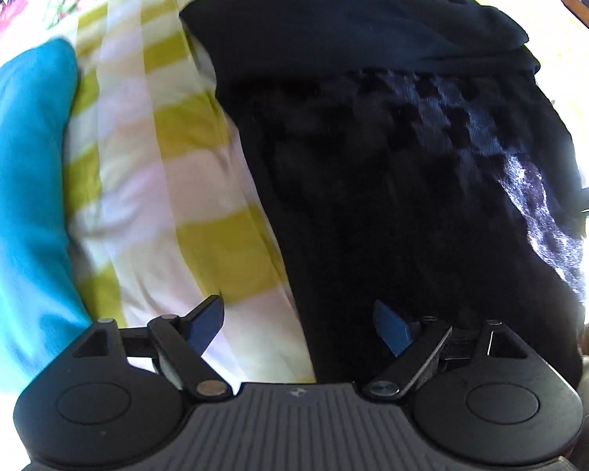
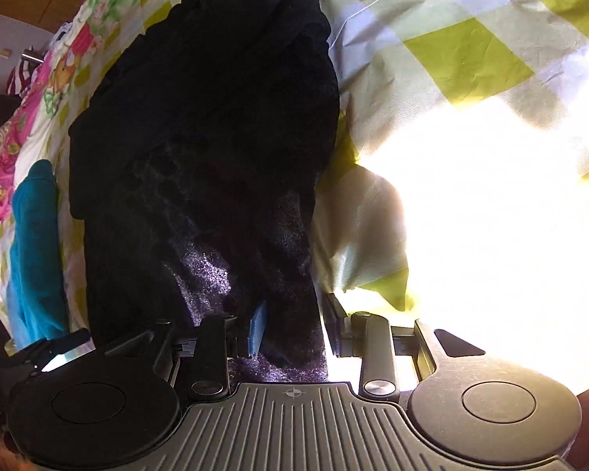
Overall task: Fold small clothes
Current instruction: 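Grasp the shirt hem with both grippers and lift it toward the collar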
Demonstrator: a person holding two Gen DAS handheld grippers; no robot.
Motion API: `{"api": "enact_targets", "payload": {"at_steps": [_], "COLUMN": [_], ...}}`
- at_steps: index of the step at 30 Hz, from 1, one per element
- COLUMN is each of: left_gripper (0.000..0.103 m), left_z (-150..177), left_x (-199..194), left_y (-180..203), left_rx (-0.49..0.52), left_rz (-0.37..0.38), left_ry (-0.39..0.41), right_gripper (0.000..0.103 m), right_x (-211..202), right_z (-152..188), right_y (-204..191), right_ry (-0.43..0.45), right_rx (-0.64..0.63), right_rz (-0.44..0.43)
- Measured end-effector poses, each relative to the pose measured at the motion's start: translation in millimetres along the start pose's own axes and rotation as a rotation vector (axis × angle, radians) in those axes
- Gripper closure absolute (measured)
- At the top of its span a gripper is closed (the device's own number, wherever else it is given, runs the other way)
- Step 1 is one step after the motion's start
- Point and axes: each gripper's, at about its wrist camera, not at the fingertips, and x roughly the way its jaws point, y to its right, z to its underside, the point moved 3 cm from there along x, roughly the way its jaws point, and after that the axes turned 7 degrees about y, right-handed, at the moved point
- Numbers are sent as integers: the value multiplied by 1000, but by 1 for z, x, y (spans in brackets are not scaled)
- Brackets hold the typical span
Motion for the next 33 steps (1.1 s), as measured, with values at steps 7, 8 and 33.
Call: {"api": "enact_targets", "payload": {"at_steps": [7, 8, 33], "left_gripper": [8, 9, 74], "left_z": [12, 12, -76], "left_x": [7, 7, -21], "left_y": [2, 1, -32], "left_rx": [26, 38, -136], "left_rz": [129, 140, 263], "left_ry": [-28, -33, 20], "right_gripper": [60, 60, 86], "right_x": [22, 28, 6], "right_z": [31, 33, -70], "right_y": [-14, -19, -75], "right_ry": [-63, -65, -110], "right_rx": [-53, -70, 122], "right_rz": [-25, -12, -382]}}
